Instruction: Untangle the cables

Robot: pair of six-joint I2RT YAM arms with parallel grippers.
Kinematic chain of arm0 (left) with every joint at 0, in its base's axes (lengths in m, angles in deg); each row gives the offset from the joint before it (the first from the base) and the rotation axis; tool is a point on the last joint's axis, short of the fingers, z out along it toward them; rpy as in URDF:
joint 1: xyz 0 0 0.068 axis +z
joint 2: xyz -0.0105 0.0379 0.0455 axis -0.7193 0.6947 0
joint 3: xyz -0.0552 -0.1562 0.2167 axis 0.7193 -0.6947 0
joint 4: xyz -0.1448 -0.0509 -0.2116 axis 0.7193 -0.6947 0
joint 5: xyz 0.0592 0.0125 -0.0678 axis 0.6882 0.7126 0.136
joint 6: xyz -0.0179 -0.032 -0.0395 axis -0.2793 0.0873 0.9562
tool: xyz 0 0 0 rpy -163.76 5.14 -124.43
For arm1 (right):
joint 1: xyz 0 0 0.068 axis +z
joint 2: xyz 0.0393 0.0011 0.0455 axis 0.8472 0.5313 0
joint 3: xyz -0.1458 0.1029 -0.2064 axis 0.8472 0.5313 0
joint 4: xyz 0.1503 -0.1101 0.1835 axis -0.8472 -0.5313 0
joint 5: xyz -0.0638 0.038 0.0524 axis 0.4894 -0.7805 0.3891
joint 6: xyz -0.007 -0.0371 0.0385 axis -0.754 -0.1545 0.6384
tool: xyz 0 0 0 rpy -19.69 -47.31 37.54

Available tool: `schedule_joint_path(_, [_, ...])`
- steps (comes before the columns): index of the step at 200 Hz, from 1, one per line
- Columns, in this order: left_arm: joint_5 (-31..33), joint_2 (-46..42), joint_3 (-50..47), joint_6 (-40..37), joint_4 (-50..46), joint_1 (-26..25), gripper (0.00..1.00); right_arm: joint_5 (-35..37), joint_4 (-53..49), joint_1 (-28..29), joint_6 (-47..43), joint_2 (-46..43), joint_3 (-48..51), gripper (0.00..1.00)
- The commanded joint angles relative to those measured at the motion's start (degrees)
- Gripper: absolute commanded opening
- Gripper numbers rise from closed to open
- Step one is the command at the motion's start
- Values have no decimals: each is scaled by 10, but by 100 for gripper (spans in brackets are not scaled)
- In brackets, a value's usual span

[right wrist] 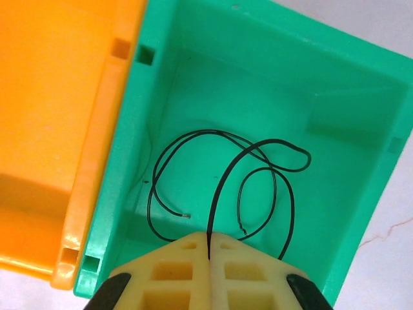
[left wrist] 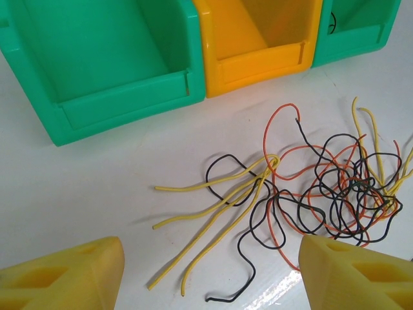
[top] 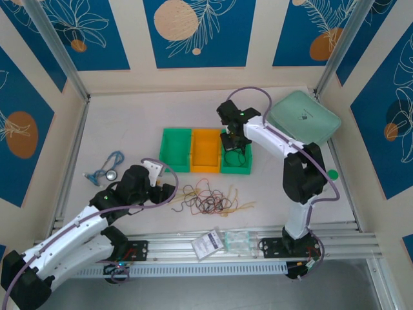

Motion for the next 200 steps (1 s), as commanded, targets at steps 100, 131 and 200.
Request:
schedule_joint_path(100, [-15, 35, 29, -5, -20, 9, 71, -192, 76, -50, 36, 24, 51, 9])
schedule_joint_path(131, [-12, 40, 38, -9, -22, 9, 72, -204, 74, -59, 35, 4, 58, 19])
schedule_joint_path(200, [-16, 51, 43, -13, -20, 9, 67, -233, 76, -69, 39, -76, 69, 28])
